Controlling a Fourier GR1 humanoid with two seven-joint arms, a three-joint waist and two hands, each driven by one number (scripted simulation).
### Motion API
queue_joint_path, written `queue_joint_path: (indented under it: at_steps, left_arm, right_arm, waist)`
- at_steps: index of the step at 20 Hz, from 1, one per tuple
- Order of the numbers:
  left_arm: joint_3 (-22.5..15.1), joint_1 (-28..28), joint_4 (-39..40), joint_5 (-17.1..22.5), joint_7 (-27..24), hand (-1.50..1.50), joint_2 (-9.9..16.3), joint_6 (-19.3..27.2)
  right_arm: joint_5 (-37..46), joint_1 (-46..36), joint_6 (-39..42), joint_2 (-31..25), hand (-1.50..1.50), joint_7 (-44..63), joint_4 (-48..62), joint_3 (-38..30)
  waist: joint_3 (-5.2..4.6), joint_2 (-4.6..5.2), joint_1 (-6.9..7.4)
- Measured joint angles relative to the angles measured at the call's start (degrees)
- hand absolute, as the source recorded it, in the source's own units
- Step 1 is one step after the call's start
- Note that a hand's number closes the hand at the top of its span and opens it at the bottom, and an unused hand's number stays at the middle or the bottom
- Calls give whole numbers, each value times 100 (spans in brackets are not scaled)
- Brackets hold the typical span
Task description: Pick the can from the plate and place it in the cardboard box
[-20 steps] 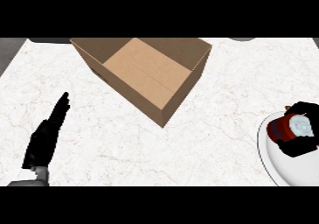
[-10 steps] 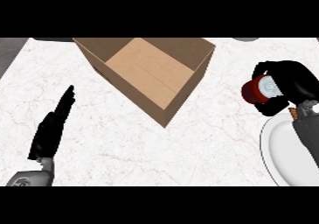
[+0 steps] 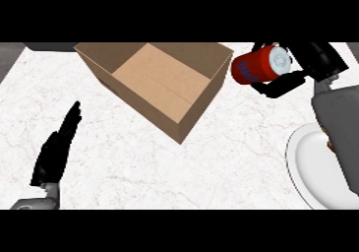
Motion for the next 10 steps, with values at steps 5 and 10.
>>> queue_joint_path:
  at_steps: [5, 10]
  left_arm:
    - [45, 115, -79, -6, 2, 0, 14, -23]
    - [95, 131, -44, -42, -57, 0, 10, -28]
  right_arm:
    - [-349, -694, 169, 415, 150, -107, 252, -162]
    - [-297, -1456, 58, 983, 150, 253, 668, -132]
  waist:
    - [-3, -17, -63]
    - [-7, -21, -85]
